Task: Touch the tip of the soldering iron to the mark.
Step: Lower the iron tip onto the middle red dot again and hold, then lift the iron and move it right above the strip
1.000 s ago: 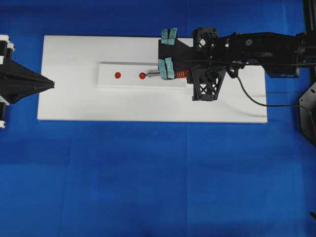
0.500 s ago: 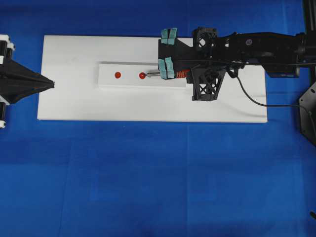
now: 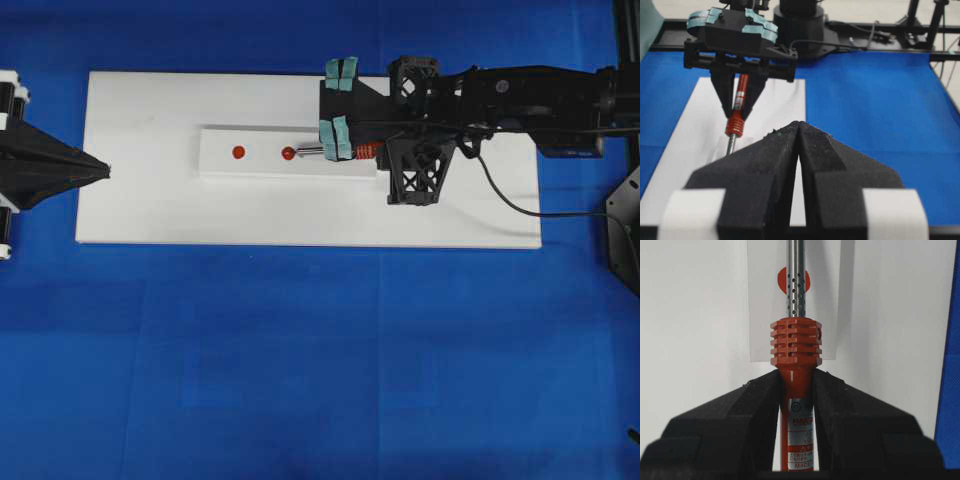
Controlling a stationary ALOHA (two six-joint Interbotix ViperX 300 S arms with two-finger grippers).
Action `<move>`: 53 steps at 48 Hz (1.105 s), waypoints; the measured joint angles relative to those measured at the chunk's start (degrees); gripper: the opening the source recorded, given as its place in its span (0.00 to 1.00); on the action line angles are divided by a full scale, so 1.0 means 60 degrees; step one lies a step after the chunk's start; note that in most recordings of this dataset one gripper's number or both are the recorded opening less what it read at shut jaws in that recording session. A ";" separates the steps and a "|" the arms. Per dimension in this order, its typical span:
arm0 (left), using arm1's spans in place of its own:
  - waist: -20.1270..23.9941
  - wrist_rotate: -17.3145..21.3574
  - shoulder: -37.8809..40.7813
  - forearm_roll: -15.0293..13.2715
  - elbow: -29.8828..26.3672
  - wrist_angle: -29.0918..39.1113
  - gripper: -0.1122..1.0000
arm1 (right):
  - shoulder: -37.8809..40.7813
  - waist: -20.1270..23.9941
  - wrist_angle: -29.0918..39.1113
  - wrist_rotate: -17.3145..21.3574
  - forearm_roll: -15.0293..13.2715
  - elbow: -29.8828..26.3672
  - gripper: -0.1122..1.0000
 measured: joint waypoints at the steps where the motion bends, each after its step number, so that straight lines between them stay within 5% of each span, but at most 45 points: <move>1: -0.0015 0.0000 0.0000 0.0000 0.0000 0.0000 0.10 | -0.0015 -0.0015 0.0000 0.0000 0.0000 0.0000 0.16; 53: 0.0000 -0.0015 0.0000 0.0000 0.0000 0.0000 0.10 | -0.2168 0.0015 0.2051 -0.0044 -0.0190 -0.1172 0.16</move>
